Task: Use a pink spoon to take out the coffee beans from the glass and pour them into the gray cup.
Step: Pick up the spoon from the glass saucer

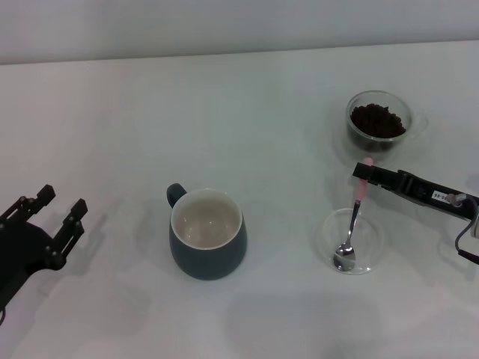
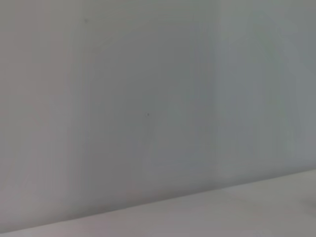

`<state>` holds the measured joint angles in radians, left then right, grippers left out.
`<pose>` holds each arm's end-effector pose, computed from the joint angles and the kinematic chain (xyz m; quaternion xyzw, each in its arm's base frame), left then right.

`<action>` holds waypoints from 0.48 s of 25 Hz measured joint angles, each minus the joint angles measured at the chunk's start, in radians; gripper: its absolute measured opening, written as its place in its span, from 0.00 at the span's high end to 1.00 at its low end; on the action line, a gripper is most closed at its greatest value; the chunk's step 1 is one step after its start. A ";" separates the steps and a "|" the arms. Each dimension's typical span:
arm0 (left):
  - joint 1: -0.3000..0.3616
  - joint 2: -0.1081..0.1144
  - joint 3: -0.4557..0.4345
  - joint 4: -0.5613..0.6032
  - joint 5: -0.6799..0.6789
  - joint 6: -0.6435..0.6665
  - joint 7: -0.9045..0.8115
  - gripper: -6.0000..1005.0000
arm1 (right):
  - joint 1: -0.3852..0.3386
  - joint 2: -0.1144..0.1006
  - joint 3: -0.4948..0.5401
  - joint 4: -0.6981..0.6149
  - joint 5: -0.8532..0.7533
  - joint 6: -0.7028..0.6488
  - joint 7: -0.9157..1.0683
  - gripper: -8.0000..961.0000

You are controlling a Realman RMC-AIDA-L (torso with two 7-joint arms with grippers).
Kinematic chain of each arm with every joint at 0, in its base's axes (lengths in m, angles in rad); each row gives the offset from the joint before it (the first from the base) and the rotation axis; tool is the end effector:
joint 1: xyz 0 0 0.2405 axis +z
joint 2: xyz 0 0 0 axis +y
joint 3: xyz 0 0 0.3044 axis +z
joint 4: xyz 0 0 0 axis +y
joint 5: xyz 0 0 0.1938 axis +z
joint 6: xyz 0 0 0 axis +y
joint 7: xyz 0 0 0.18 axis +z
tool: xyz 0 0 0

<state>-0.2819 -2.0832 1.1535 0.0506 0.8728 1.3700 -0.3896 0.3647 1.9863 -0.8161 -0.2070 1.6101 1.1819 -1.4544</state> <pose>-0.3608 0.2803 -0.0820 -0.8275 -0.2060 -0.2938 0.4318 0.3918 0.3186 -0.0585 -0.6865 0.6121 0.3226 0.2236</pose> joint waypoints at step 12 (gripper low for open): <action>0.006 -0.001 0.000 -0.001 0.000 0.002 0.000 0.47 | 0.013 0.000 -0.011 0.000 -0.012 -0.002 0.001 0.57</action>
<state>-0.2756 -2.0845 1.1535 0.0493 0.8728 1.3723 -0.3896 0.3777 1.9863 -0.8272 -0.2070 1.5983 1.1795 -1.4531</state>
